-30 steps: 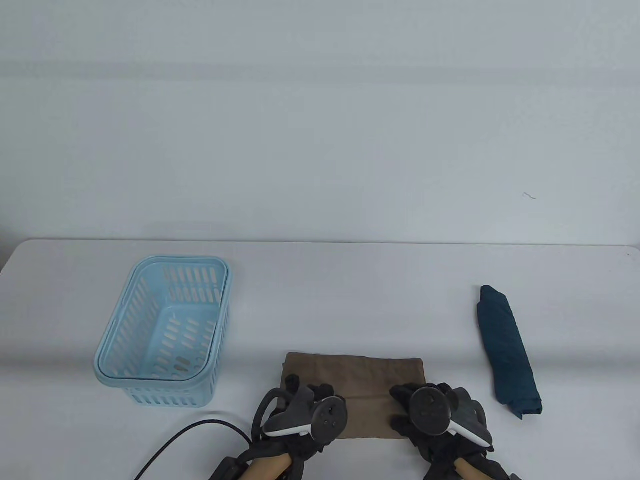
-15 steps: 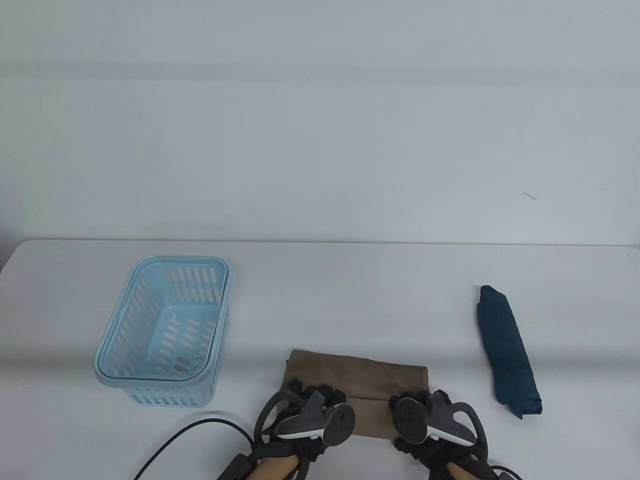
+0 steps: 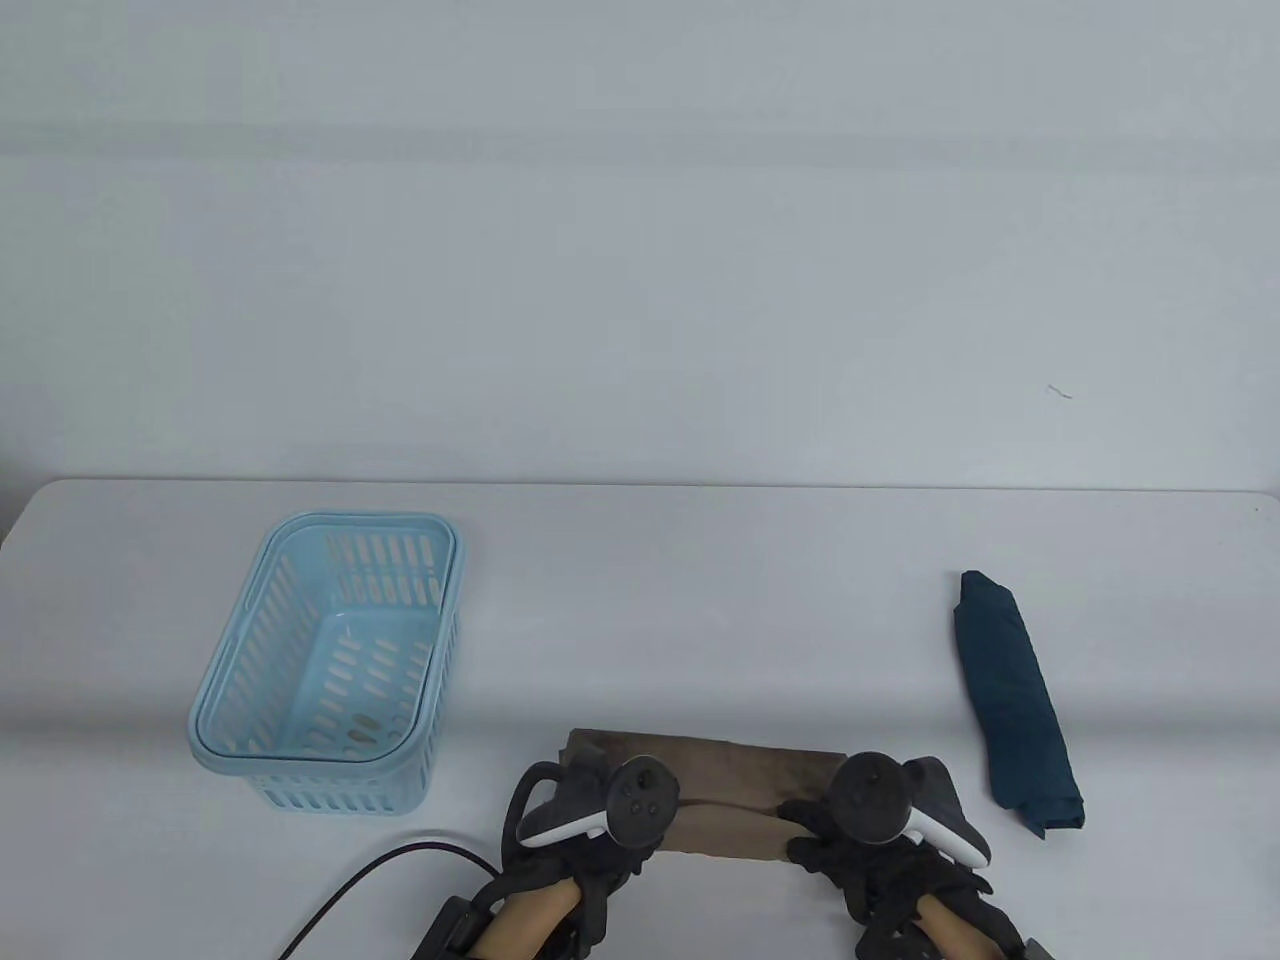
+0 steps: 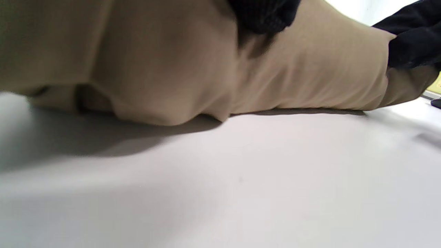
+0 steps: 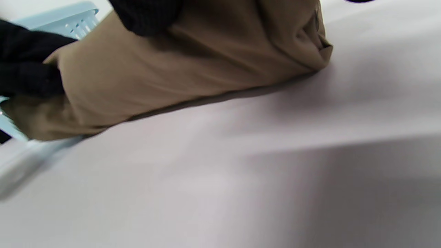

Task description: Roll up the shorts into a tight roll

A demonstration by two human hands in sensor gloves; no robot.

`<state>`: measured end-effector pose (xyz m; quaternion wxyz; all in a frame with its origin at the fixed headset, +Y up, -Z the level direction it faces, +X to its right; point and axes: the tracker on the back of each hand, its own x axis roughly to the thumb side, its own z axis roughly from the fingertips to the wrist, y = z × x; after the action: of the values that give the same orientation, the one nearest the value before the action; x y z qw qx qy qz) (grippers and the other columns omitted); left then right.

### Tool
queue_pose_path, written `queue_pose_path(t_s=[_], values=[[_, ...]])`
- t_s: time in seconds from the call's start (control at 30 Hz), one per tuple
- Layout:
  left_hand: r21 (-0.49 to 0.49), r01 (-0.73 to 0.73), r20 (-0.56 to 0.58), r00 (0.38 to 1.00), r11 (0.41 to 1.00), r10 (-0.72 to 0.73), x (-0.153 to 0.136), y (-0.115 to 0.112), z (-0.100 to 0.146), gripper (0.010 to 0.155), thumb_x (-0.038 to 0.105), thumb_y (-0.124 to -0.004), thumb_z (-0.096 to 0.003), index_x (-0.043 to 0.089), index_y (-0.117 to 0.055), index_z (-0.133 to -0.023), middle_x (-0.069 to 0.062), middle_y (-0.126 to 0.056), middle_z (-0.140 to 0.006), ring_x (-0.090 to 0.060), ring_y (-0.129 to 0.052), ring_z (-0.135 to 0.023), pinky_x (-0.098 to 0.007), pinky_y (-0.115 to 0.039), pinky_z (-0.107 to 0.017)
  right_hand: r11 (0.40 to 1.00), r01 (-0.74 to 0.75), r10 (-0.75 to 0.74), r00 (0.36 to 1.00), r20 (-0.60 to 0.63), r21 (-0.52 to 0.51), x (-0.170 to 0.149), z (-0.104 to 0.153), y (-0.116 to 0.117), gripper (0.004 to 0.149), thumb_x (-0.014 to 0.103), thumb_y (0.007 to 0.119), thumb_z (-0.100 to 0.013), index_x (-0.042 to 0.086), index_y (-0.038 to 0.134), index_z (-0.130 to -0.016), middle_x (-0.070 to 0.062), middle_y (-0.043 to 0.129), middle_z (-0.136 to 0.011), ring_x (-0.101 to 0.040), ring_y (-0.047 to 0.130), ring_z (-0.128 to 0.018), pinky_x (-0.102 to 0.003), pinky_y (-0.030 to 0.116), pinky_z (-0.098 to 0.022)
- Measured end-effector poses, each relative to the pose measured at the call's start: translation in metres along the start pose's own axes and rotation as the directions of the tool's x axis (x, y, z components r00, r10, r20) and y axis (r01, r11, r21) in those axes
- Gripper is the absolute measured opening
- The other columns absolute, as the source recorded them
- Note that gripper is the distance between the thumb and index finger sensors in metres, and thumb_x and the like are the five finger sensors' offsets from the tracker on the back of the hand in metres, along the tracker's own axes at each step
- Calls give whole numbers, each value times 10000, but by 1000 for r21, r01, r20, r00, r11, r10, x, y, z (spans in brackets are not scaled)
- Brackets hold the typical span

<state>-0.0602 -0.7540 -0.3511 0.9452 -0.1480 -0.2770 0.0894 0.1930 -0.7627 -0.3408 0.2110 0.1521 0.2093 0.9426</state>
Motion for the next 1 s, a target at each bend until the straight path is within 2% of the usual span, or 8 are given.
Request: queue_pose_path(t_s=[0.1, 0.23, 0.33, 0.43, 0.53, 0.67, 0.8, 1.0], values=[[8, -1, 1, 1000, 1000, 1, 1, -2, 1, 578, 296, -635, -475, 134, -653, -1030, -168, -958, -847, -297, -1027, -671, -641, -640, -656, 999, 12, -12, 1000, -20, 40, -2, 0, -2, 580, 403, 618, -480, 100, 693, -969, -167, 790, -921, -356, 772, -791, -717, 375, -676], [14, 13, 0, 1000, 1000, -13, 3, -3, 1, 578, 309, -638, -477, 144, -653, -1031, -143, -977, -812, -255, -1054, -614, -613, -671, -648, 1000, -13, 13, 999, -36, -12, -5, 0, -2, 564, 422, 620, -466, 122, 740, -928, -126, 858, -840, -313, 831, -717, -706, 415, -675], [21, -19, 25, 1000, 1000, 18, 9, 6, 10, 665, 320, -685, -492, 92, -491, -1086, -228, -713, -1047, -367, -891, -853, -709, -530, -668, 999, -12, 10, 999, -46, -30, -5, 0, -2, 562, 429, 627, -460, 133, 752, -922, -119, 874, -818, -307, 840, -700, -703, 425, -673], [116, 3, 135, 991, 993, -19, 17, 22, 22, 526, 338, -699, -494, 165, -685, -991, -230, -618, -1102, -430, -775, -951, -746, -454, -668, 999, -11, 8, 998, -59, -48, -5, 0, -3, 565, 434, 625, -461, 134, 755, -922, -117, 884, -802, -305, 845, -686, -701, 432, -673], [74, 69, 159, 984, 995, -80, 21, 24, 25, 437, 352, -705, -497, 210, -808, -898, -179, -670, -1102, -418, -757, -989, -761, -423, -669, 997, -1, -4, 997, -71, -81, -6, 0, -3, 568, 437, 622, -463, 132, 751, -925, -120, 883, -801, -313, 842, -681, -698, 436, -672], [57, 123, 134, 982, 991, -130, 18, 13, 20, 498, 373, -698, -498, 196, -734, -962, -174, -598, -1133, -424, -691, -1032, -764, -405, -667, 977, -51, 40, 998, -57, -206, 1, 8, -10, 603, 410, 638, -486, 156, 607, -1031, -147, 726, -998, -376, 723, -866, -719, 404, -677], [57, 148, 104, 983, 987, -154, 15, 10, 18, 538, 383, -689, -500, 190, -692, -1002, -196, -586, -1136, -452, -668, -1032, -772, -378, -663, 930, -130, 152, 988, 37, -344, 16, 23, -20, 599, 387, 646, -493, 175, 558, -1047, -125, 633, -1067, -389, 611, -959, -715, 374, -692], [43, 219, 67, 973, 975, -221, 17, -1, 13, 598, 392, -670, -507, 154, -598, -1051, -230, -525, -1146, -489, -600, -1044, -778, -352, -657, 949, -171, 209, 970, 123, -264, 26, 21, -9, 546, 358, 653, -498, 185, 630, -1016, -112, 646, -1072, -387, 607, -976, -693, 410, -698]])
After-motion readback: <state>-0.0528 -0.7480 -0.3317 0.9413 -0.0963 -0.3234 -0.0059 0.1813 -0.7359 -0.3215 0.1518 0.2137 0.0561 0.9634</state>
